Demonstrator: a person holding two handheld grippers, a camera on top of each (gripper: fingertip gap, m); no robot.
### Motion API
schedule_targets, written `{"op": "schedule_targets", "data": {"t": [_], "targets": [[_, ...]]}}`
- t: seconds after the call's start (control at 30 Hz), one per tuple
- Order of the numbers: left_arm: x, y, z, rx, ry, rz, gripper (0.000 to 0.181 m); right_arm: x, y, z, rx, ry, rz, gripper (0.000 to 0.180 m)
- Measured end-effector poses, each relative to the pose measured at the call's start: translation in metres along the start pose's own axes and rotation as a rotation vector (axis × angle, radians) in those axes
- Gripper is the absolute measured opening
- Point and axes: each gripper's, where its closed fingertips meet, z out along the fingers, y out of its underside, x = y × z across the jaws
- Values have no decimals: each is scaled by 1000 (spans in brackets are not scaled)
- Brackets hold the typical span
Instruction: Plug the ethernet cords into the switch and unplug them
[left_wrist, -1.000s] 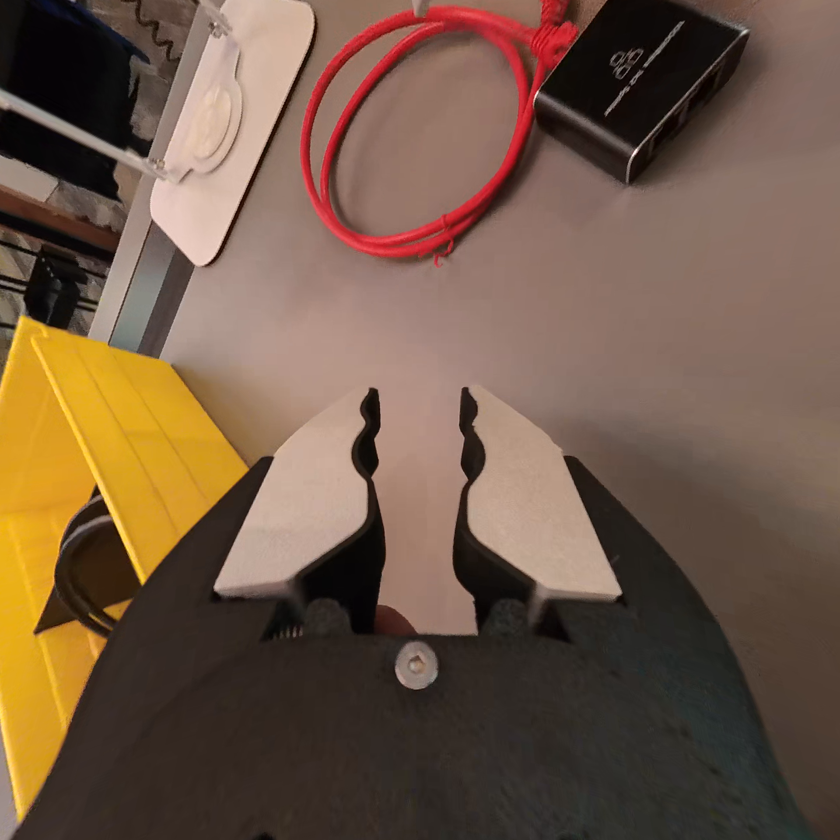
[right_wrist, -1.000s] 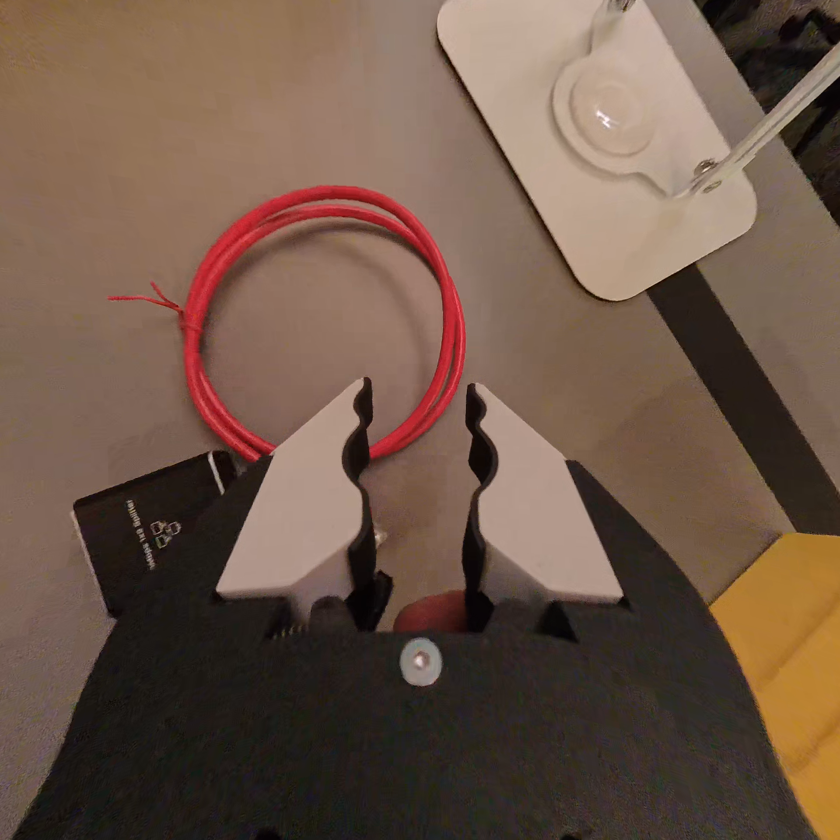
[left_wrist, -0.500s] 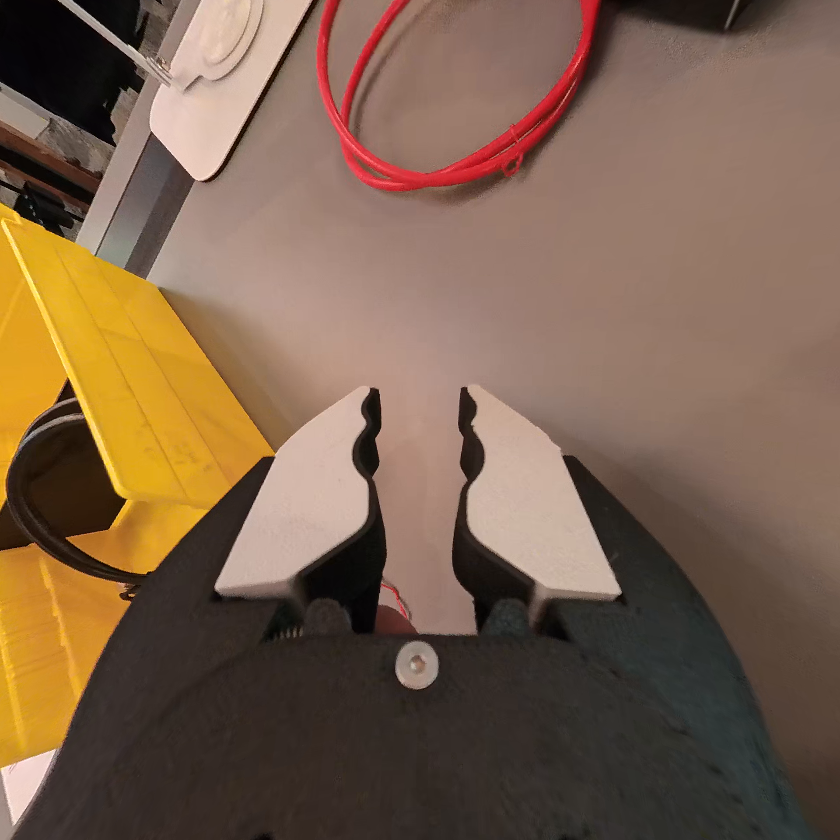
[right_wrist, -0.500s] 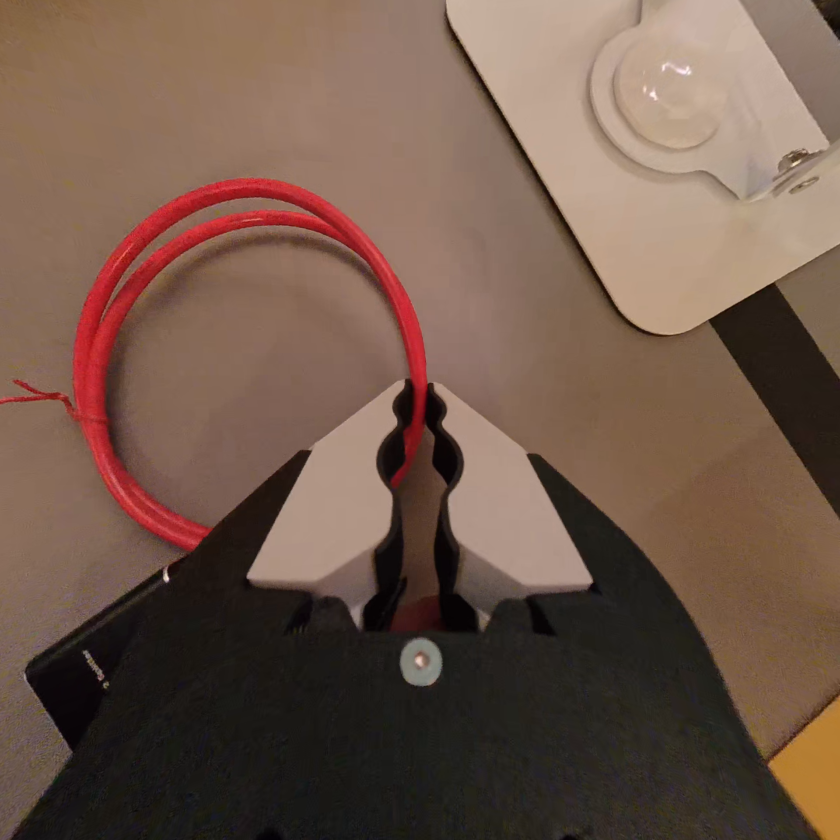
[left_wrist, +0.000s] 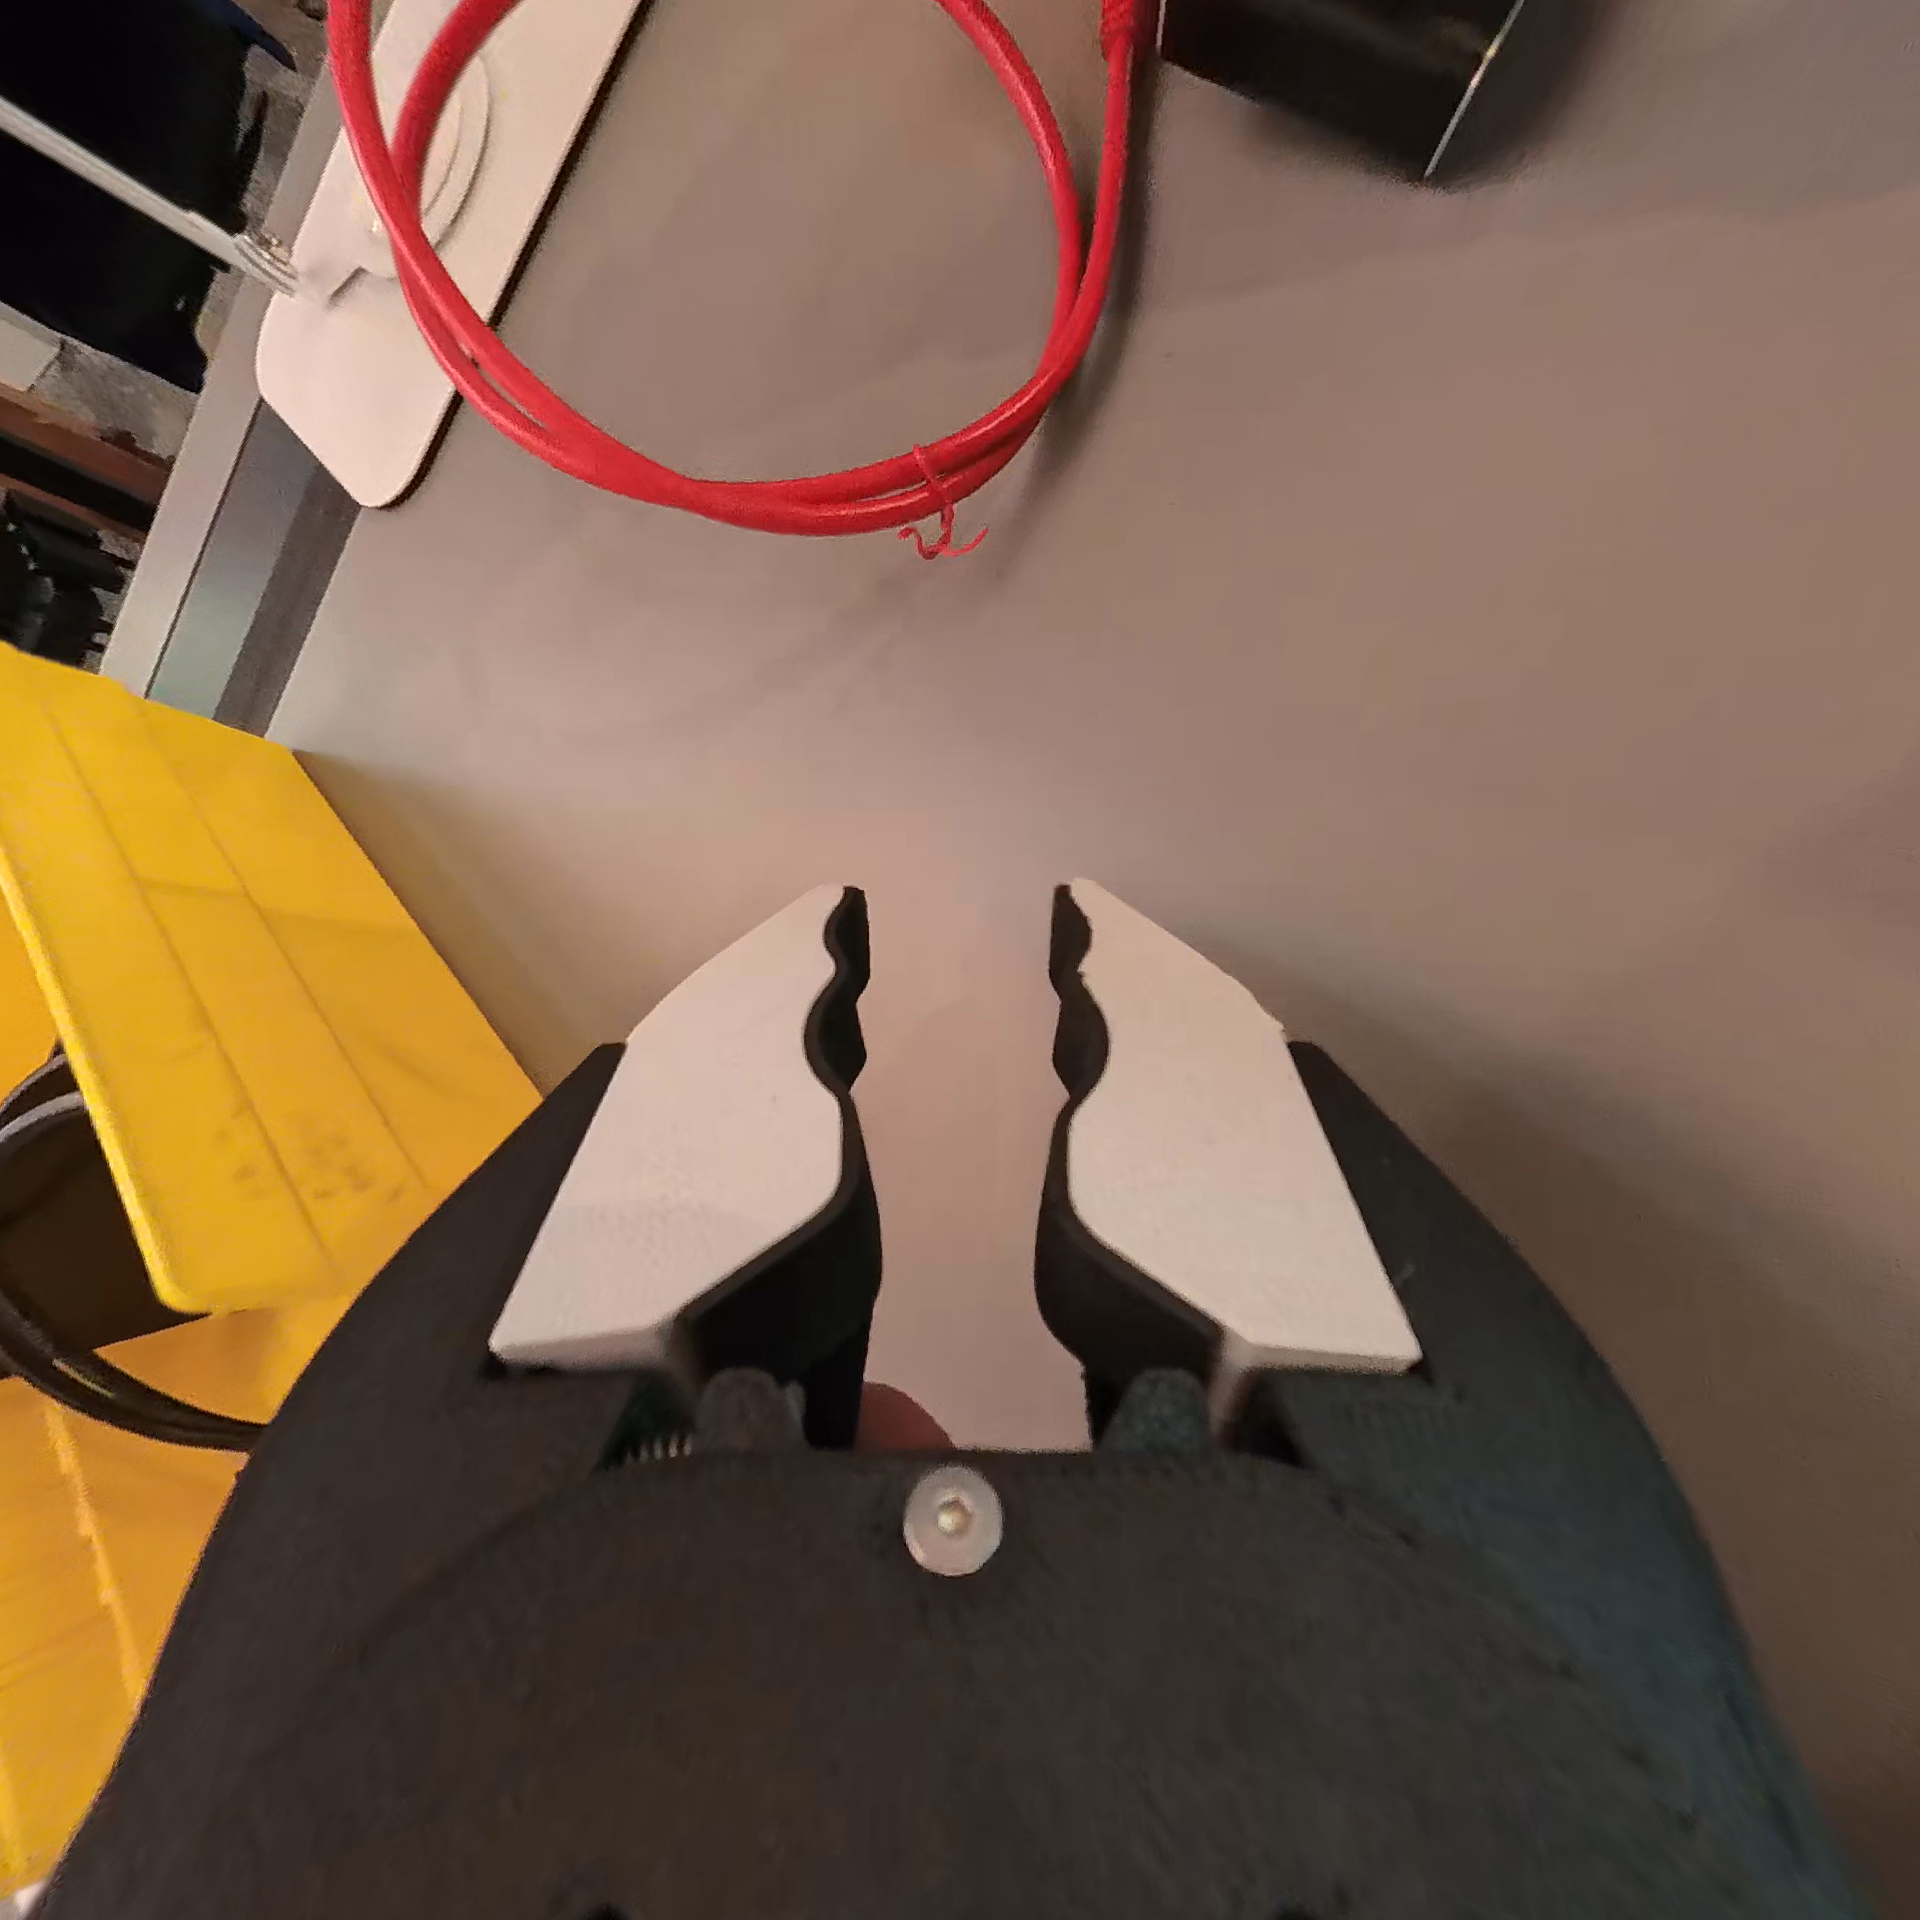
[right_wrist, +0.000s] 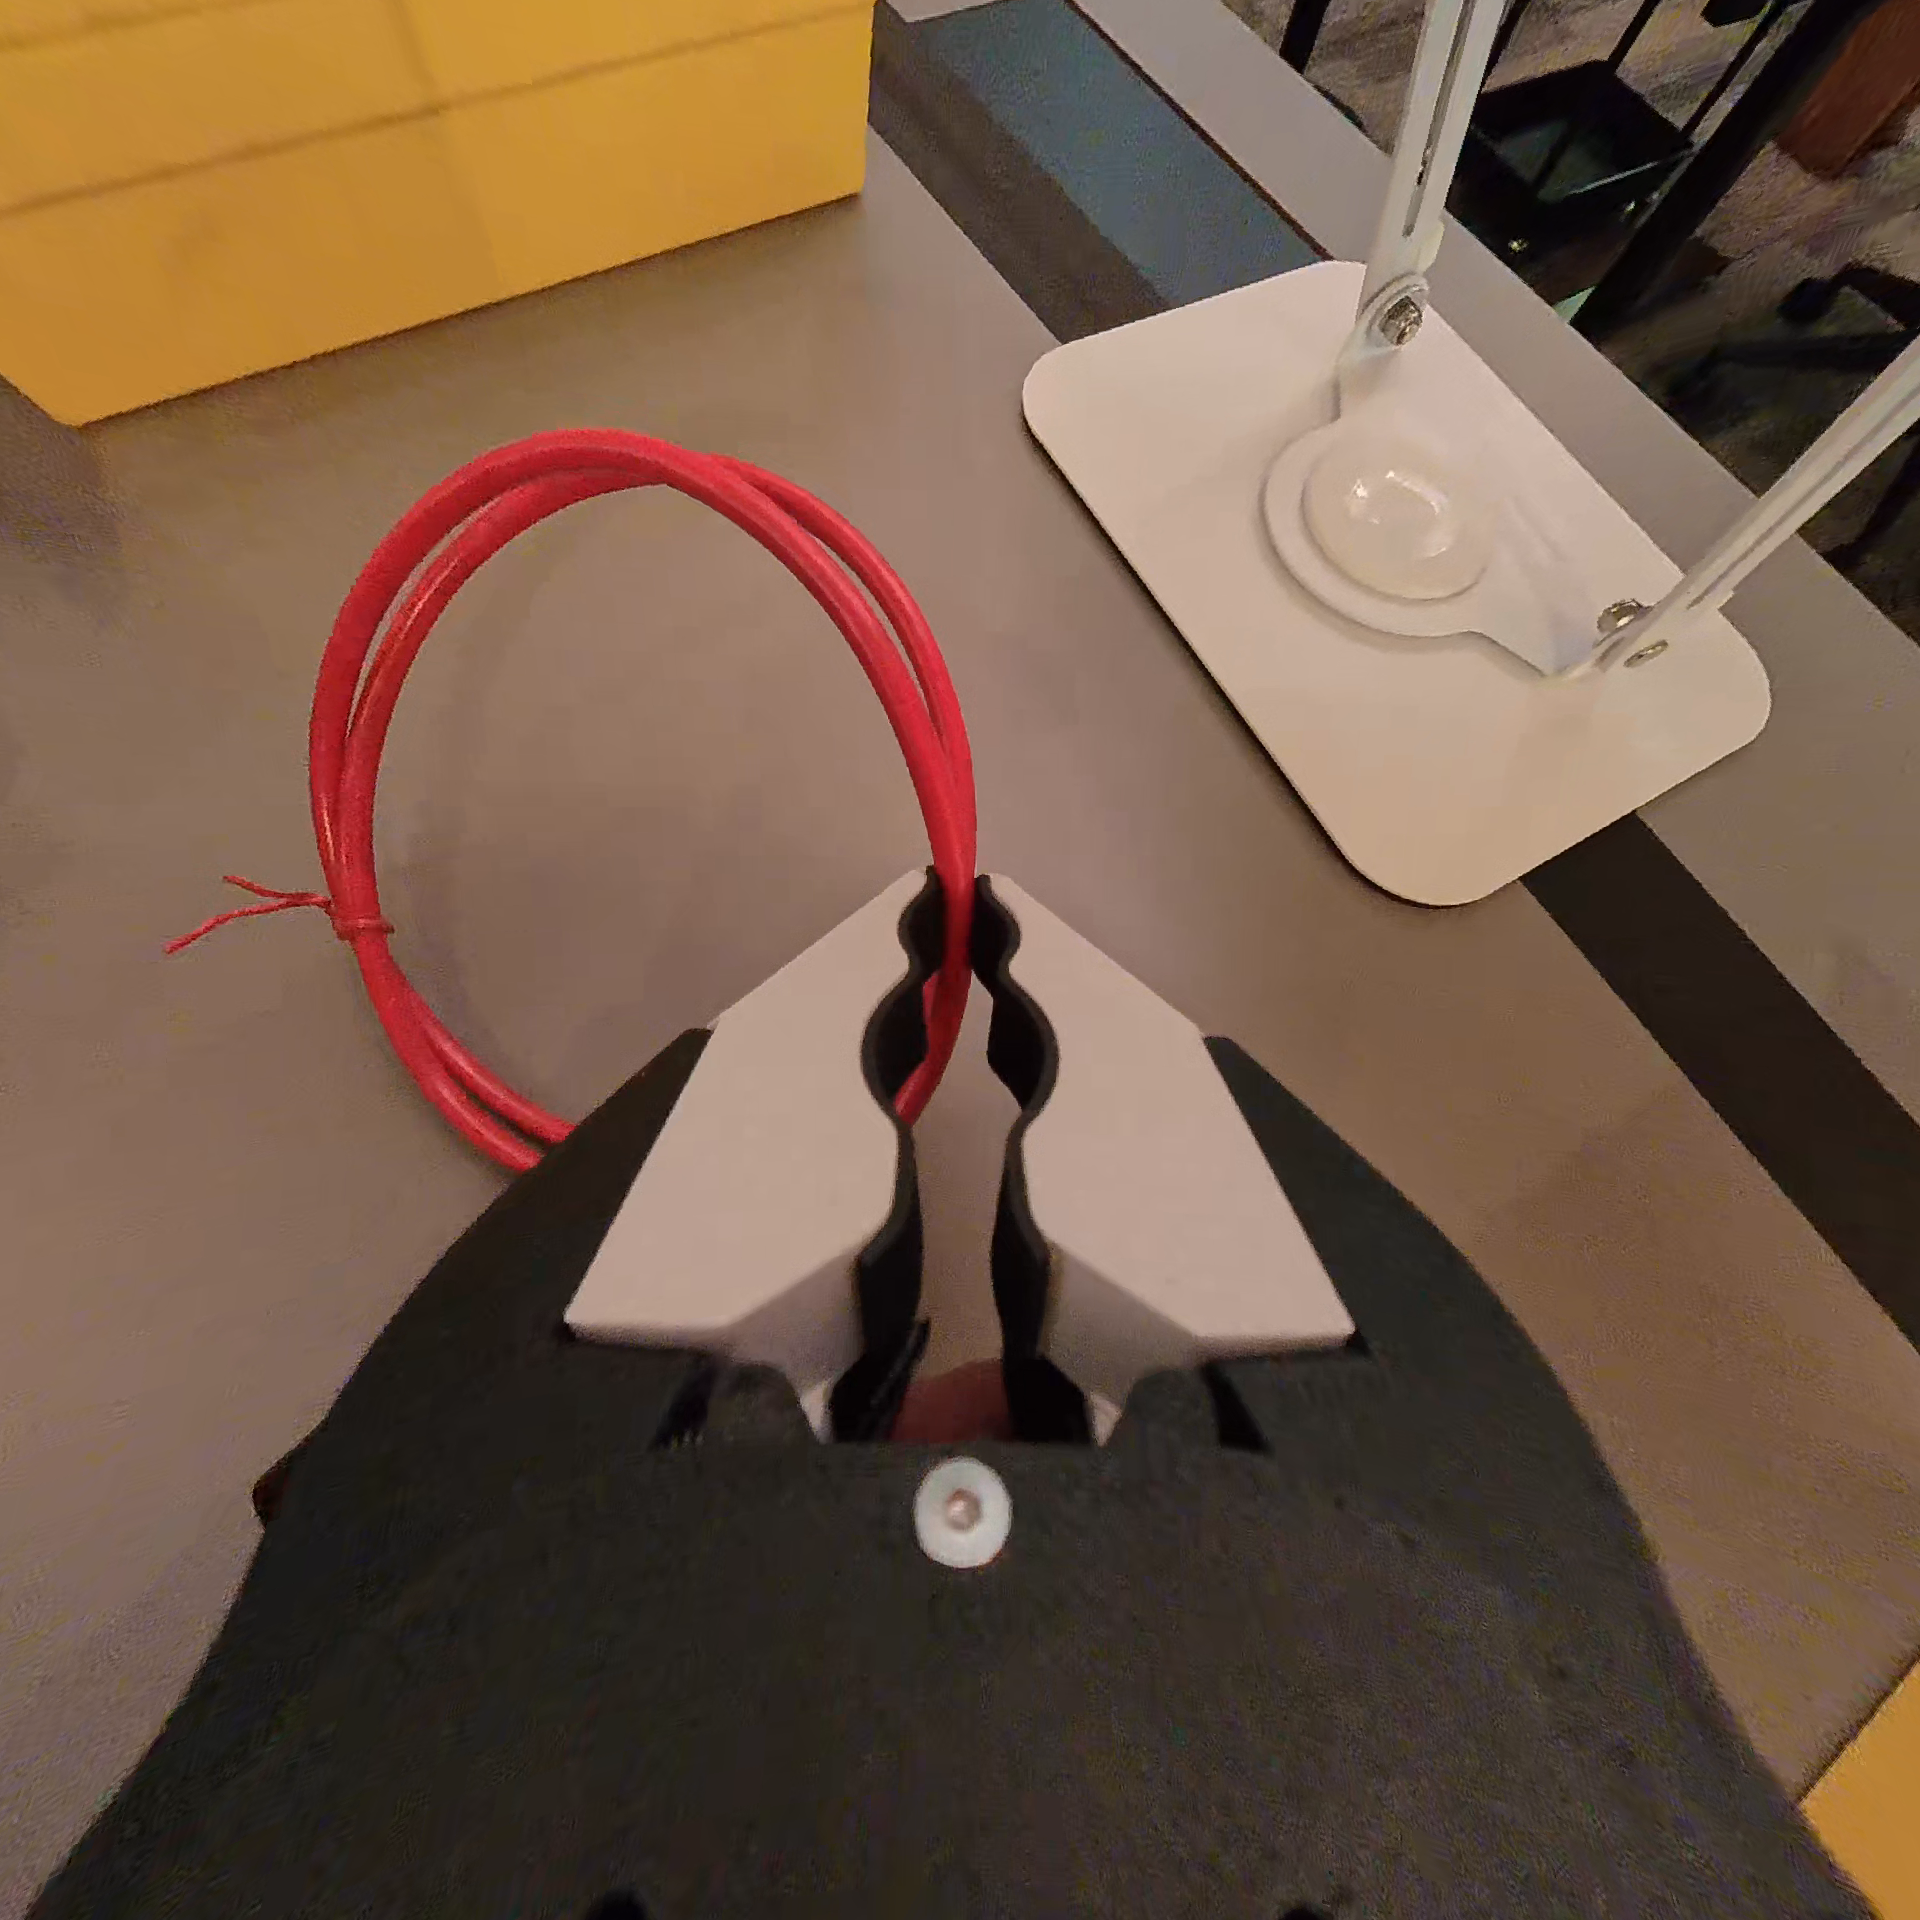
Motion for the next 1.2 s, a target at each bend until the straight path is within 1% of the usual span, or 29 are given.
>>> {"op": "schedule_targets", "data": {"t": [0.13, 0.23, 0.57, 0.7, 0.73, 0.8, 0.9, 1.03, 1.13, 1.2], "targets": [[4, -2, -2, 5, 19, 4, 33, -8, 7, 0, -24, -56, -19, 2], [7, -5, -5, 22, 31, 13, 33, -21, 9, 3, -37, -96, -70, 2], [3, -3, -10, 40, 24, 13, 33, -99, 5, 24, -35, -249, -333, 2], [1, 0, -10, 47, 20, 4, 33, -114, 8, 30, -48, -255, -376, 2], [2, 1, -9, 45, 23, 4, 33, -114, 7, 30, -44, -249, -381, 4], [2, 2, -6, 41, 24, 12, 33, -112, 0, 26, -19, -231, -376, 15], [1, -1, -4, 55, 28, 15, 33, -94, -17, 2, 27, -179, -353, 21], [-2, -10, 1, 82, 38, 12, 33, -36, -39, -58, 122, -9, -275, 22], [-2, -19, 7, 100, 50, 21, 33, 24, -36, -113, 168, 173, -181, 19], [1, -27, 10, 112, 60, 30, 33, 61, -21, -147, 189, 264, -84, 18]]}}
